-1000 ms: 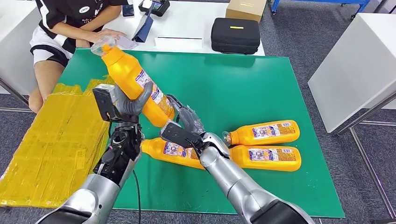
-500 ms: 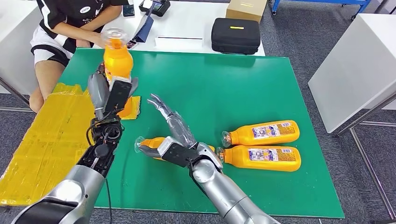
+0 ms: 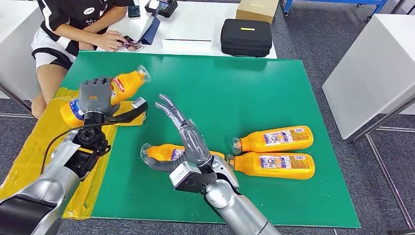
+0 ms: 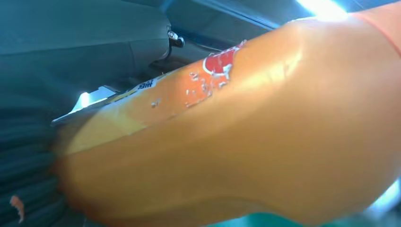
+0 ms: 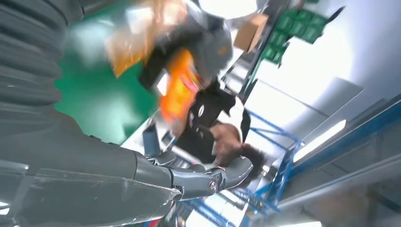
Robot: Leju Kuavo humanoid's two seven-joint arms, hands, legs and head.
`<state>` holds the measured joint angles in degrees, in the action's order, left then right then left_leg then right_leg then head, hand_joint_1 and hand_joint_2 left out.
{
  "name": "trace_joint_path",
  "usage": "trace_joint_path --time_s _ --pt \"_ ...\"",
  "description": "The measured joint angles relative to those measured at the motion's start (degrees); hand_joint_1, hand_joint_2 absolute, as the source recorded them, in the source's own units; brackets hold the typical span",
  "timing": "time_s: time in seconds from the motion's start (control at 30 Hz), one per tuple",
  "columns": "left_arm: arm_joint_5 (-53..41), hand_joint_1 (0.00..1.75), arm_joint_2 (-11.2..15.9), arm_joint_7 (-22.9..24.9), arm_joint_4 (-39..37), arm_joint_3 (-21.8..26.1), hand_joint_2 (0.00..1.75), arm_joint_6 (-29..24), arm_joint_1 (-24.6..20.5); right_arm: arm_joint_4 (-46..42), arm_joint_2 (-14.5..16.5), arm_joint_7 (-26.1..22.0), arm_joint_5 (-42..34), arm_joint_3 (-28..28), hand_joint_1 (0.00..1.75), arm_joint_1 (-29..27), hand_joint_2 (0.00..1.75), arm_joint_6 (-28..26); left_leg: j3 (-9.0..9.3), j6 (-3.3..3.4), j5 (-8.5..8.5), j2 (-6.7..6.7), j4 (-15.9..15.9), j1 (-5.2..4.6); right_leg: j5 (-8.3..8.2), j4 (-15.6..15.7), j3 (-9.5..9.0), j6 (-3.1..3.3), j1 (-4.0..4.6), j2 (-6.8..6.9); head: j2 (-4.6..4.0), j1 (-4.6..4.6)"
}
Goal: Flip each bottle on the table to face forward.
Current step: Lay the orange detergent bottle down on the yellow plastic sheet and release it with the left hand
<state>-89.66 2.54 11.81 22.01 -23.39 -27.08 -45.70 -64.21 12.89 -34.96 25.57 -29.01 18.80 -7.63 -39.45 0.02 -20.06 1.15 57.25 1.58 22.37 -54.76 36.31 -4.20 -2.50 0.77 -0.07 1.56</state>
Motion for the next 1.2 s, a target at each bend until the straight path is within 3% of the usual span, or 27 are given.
trace_joint_path --time_s 0.2,0.23,0.33,0.37,0.57,0.8,0.93,1.0,1.13,1.17,1.2 --pt "0.04 1.75 4.55 -1.01 -4.76 -10.98 1.75 11.18 0.43 -5.70 -2.63 5.89 8.67 -0.39 0.00 -2.62 1.75 -4.32 0.00 -0.01 -0.01 0.01 0.00 0.00 0.00 -0.01 0.01 0.00 0.01 -0.02 0.00 0.01" --pt "0.11 1.63 5.23 -1.09 -5.32 -12.06 1.75 12.43 0.78 -6.68 -3.09 7.03 10.54 -0.39 0.00 -3.06 1.75 -4.91 0.00 -0.02 -0.01 0.02 -0.01 0.01 0.00 -0.01 0.02 0.00 0.02 -0.02 0.00 0.01" --pt "0.21 0.32 6.78 -1.01 -6.49 -14.57 1.75 15.44 1.76 -8.32 -4.22 11.83 18.39 -0.38 0.00 -3.66 1.75 -6.50 0.00 -0.03 -0.03 0.00 -0.02 0.02 0.05 -0.01 -0.01 0.04 0.02 0.01 0.00 0.00" --pt "0.19 0.00 7.09 -0.81 -6.77 -15.22 1.75 16.15 1.94 -8.44 -4.49 13.72 21.45 -0.39 0.00 -3.70 1.75 -6.95 0.01 -0.04 -0.04 -0.02 -0.02 0.02 0.07 -0.01 -0.03 0.06 0.02 0.02 0.00 0.00" --pt "0.04 0.00 8.02 2.82 -7.82 -16.70 1.75 16.66 2.88 -8.30 -5.43 20.71 35.04 -0.47 0.00 -4.71 1.75 -8.45 0.09 -0.07 -0.07 -0.05 -0.03 0.01 0.09 0.00 -0.10 0.12 0.01 0.04 0.00 -0.01" --pt "0.00 0.00 8.04 3.66 -8.20 -16.75 1.75 16.55 2.96 -8.20 -5.73 21.56 36.62 -0.47 0.00 -5.24 1.75 -8.45 0.17 -0.08 -0.06 -0.05 -0.03 0.01 0.05 0.00 -0.16 0.09 0.02 0.03 0.00 0.01" --pt "0.48 0.00 8.04 6.74 -8.49 -16.45 0.00 13.87 3.08 -7.92 -6.15 24.89 42.29 -0.80 0.00 -5.52 1.75 -6.62 0.18 -0.08 -0.06 -0.05 -0.03 0.02 0.06 0.00 -0.15 0.10 0.02 0.03 0.00 0.01" --pt "2.35 0.00 8.03 8.59 -8.55 -15.16 0.00 10.19 3.26 -7.52 -6.52 27.09 46.32 -1.06 0.00 -5.94 1.75 -4.88 0.17 -0.08 -0.05 -0.05 -0.02 0.02 0.06 0.00 -0.12 0.10 0.02 0.03 0.00 0.00" --pt "8.32 0.00 7.76 7.76 -8.30 -8.86 1.75 0.19 2.75 -5.27 -7.39 29.28 50.82 -1.74 0.00 -6.49 1.75 -2.43 0.15 -0.07 -0.04 -0.04 -0.01 0.02 0.06 0.01 -0.06 0.09 0.01 0.03 0.00 0.00" --pt "10.36 0.00 7.51 5.64 -8.05 -6.61 1.75 -2.44 2.24 -4.30 -7.58 29.80 51.44 -1.96 0.00 -6.50 1.75 -2.21 0.15 -0.07 -0.04 -0.05 0.00 0.02 0.05 0.01 -0.06 0.09 0.01 0.03 0.00 0.00" --pt "13.01 0.00 7.14 2.41 -7.69 -4.09 1.31 -4.65 1.60 -3.21 -7.72 30.47 52.00 -2.15 0.00 -6.43 1.75 -2.13 0.14 -0.07 -0.04 -0.05 0.00 0.02 0.05 0.01 -0.06 0.09 0.01 0.04 0.00 0.00"
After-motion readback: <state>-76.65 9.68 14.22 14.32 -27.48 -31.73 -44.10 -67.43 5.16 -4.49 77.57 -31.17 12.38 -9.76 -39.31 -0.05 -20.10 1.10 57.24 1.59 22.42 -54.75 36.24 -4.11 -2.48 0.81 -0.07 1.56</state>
